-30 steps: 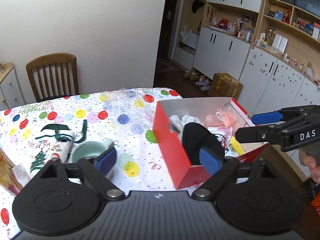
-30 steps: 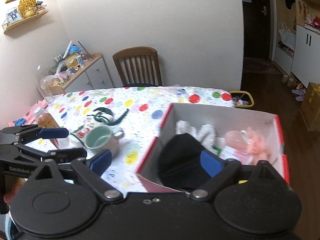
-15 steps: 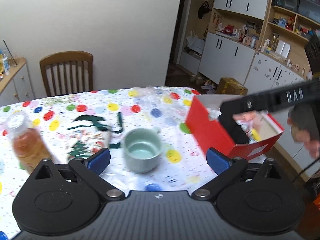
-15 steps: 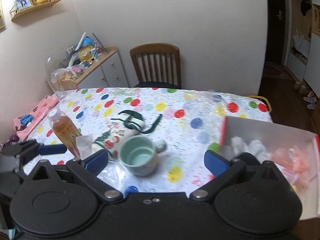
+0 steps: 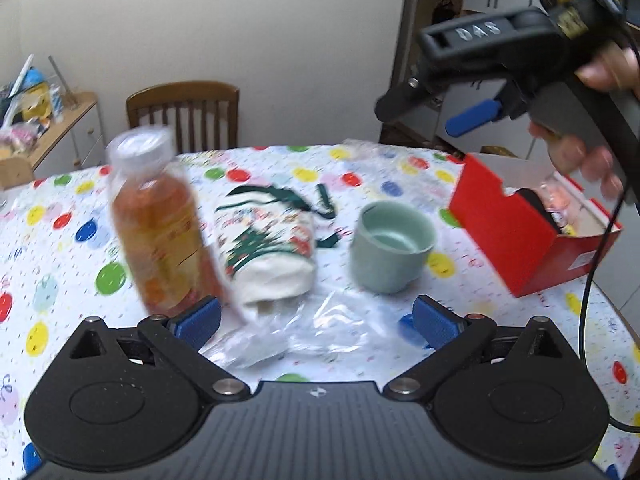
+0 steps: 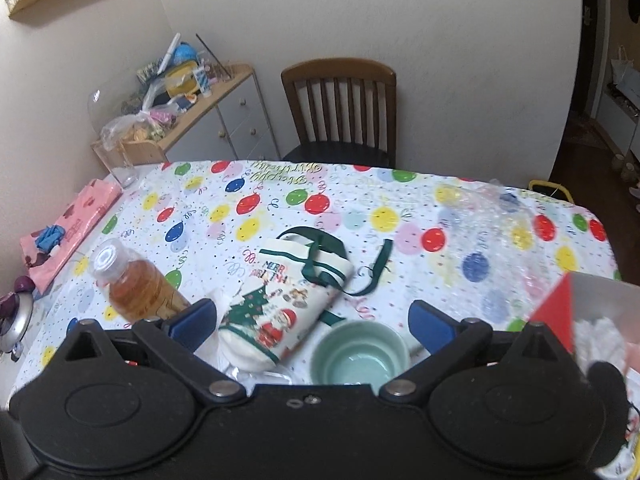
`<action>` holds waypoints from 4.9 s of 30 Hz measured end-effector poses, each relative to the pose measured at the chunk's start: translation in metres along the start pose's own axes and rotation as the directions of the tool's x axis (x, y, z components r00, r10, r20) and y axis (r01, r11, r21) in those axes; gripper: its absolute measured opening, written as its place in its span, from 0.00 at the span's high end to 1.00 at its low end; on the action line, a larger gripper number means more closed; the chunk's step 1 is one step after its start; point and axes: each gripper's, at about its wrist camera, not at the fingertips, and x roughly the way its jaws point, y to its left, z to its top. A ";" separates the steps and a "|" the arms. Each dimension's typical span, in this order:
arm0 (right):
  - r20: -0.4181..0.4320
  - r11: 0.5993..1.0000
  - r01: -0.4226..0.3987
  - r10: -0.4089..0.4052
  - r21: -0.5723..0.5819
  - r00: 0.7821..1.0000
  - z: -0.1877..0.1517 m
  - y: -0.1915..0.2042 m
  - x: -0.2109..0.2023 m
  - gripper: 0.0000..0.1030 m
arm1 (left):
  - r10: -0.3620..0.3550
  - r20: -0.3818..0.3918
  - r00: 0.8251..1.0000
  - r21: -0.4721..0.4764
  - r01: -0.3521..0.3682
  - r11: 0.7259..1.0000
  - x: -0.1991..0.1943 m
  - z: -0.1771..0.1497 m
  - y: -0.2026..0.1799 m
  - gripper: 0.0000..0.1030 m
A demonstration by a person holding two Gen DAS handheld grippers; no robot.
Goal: Organize soft objects
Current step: 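Move both tools back to the table toward the Christmas tote and plastic bag, then grasp the Merry Christmas tote with the right tool while the left tool grasps the clear plastic bag, then carry the Christmas tote and plastic bag over the box with both tools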
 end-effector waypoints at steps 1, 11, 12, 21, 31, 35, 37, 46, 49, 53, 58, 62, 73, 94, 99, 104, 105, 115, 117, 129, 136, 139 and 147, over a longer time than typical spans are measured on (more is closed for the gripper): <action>-0.010 1.000 0.005 -0.005 0.001 1.000 0.004 0.003 0.009 0.01 | 0.007 -0.001 1.000 -0.008 -0.007 1.000 0.001 -0.003 0.005 0.00; -0.098 0.999 0.042 -0.043 -0.017 0.994 0.022 0.028 0.090 0.01 | 0.038 -0.042 0.998 -0.039 -0.040 0.998 0.026 -0.023 0.039 0.00; -0.110 0.999 0.044 -0.045 -0.015 0.993 0.023 0.029 0.097 0.01 | 0.037 -0.047 0.998 -0.040 -0.038 0.998 0.029 -0.025 0.042 0.00; -0.225 0.996 0.076 -0.065 0.039 0.972 0.020 0.027 0.153 0.02 | 0.043 -0.071 0.997 -0.052 -0.047 0.998 0.056 -0.033 0.047 0.01; -0.277 0.995 0.081 -0.062 0.059 0.959 0.012 0.025 0.177 0.08 | 0.034 -0.100 0.994 -0.079 -0.042 0.996 0.076 -0.037 0.047 0.10; -0.300 0.994 0.085 -0.061 0.068 0.952 0.005 0.025 0.185 0.17 | 0.048 -0.108 0.993 -0.078 -0.057 0.995 0.083 -0.035 0.044 0.17; -0.310 0.994 0.081 -0.055 0.071 0.949 0.002 0.026 0.188 0.21 | 0.059 -0.116 0.992 -0.073 -0.068 0.995 0.086 -0.033 0.042 0.20; -0.293 0.994 0.092 -0.070 0.062 0.954 -0.001 0.030 0.185 0.47 | 0.109 -0.121 0.987 -0.078 -0.119 0.990 0.091 -0.033 0.040 0.41; -0.277 0.993 0.109 -0.091 0.050 0.957 -0.001 0.033 0.181 0.61 | 0.115 -0.116 0.987 -0.076 -0.124 0.989 0.089 -0.033 0.038 0.46; -0.244 0.992 0.124 -0.116 0.019 0.963 -0.003 0.038 0.172 0.81 | 0.114 -0.110 0.987 -0.095 -0.124 0.988 0.086 -0.034 0.040 0.49; -0.203 0.993 0.117 -0.114 0.001 0.972 -0.006 0.043 0.157 0.95 | 0.113 -0.107 0.988 -0.118 -0.126 0.985 0.081 -0.036 0.040 0.50; -0.155 0.995 0.104 -0.103 -0.005 0.983 -0.007 0.046 0.141 0.97 | 0.110 -0.111 0.988 -0.137 -0.124 0.983 0.075 -0.038 0.041 0.51; -0.035 0.999 0.019 -0.018 0.027 0.999 0.001 0.042 0.079 0.98 | 0.093 -0.109 0.990 -0.220 -0.116 0.969 0.045 -0.041 0.040 0.52; 0.133 0.989 -0.111 0.098 0.095 0.986 -0.022 -0.031 -0.076 0.98 | 0.109 0.008 0.994 -0.269 -0.103 0.958 -0.039 -0.011 -0.020 0.53; 0.176 0.986 -0.115 0.093 0.119 0.980 -0.035 -0.068 -0.114 0.98 | 0.120 0.051 0.991 -0.258 -0.103 0.961 -0.048 0.005 -0.051 0.53; 0.216 0.983 -0.099 0.064 0.157 0.974 -0.051 -0.115 -0.151 0.98 | 0.117 0.090 0.989 -0.237 -0.093 0.967 -0.049 0.025 -0.087 0.53; 0.224 0.982 -0.093 0.055 0.166 0.973 -0.055 -0.125 -0.159 0.98 | 0.113 0.097 0.989 -0.231 -0.088 0.969 -0.048 0.029 -0.094 0.53; 0.282 0.968 -0.038 -0.034 0.248 0.959 -0.090 -0.216 -0.220 0.98 | 0.063 0.169 0.984 -0.129 -0.041 0.991 -0.037 0.069 -0.176 0.53; 0.287 0.965 -0.024 -0.053 0.261 0.957 -0.097 -0.232 -0.229 0.98 | 0.047 0.176 0.983 -0.108 -0.028 0.994 -0.033 0.077 -0.192 0.53; 0.270 0.942 0.069 -0.164 0.329 0.949 -0.128 -0.303 -0.250 0.98 | -0.026 0.144 0.989 0.051 0.019 0.999 0.017 0.090 -0.278 0.53; 0.218 0.945 0.088 -0.162 0.314 0.962 -0.126 -0.325 -0.221 0.98 | -0.013 0.073 0.997 0.139 0.002 0.990 0.067 0.094 -0.308 0.53; 0.192 0.947 0.092 -0.156 0.307 0.969 -0.124 -0.330 -0.204 0.98 | 0.001 0.054 0.999 0.159 -0.010 0.987 0.083 0.096 -0.315 0.53; 0.133 0.954 0.086 -0.128 0.286 0.983 -0.117 -0.340 -0.161 0.98 | 0.032 0.007 0.999 0.210 -0.033 0.977 0.120 0.097 -0.328 0.53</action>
